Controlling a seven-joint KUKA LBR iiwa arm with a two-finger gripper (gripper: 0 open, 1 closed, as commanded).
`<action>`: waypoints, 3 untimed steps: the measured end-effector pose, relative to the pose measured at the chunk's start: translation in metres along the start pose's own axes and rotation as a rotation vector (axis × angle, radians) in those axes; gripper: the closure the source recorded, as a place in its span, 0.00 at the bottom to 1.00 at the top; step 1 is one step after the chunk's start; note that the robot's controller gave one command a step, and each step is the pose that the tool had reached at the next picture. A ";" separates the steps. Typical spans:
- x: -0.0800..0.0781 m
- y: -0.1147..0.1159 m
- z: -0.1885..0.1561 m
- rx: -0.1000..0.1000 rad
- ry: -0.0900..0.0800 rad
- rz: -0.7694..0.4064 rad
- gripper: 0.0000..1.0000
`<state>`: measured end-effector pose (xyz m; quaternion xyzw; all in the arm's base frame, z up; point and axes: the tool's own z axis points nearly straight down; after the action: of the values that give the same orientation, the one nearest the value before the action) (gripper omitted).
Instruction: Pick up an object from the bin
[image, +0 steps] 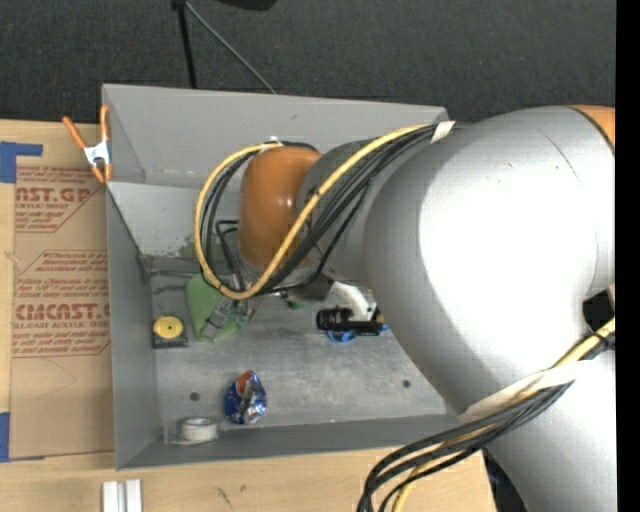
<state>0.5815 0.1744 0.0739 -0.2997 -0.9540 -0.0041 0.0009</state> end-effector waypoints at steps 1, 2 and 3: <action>0.000 0.001 -0.040 0.004 -0.006 -0.002 1.00; 0.000 0.001 -0.039 0.007 -0.005 -0.003 1.00; 0.000 0.002 -0.058 0.006 -0.005 -0.004 1.00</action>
Offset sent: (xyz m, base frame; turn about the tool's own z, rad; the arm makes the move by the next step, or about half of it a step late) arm 0.0000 -0.0001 0.0376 0.0000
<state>0.5823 0.1759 0.1318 -0.2980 -0.9546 -0.0008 -0.0004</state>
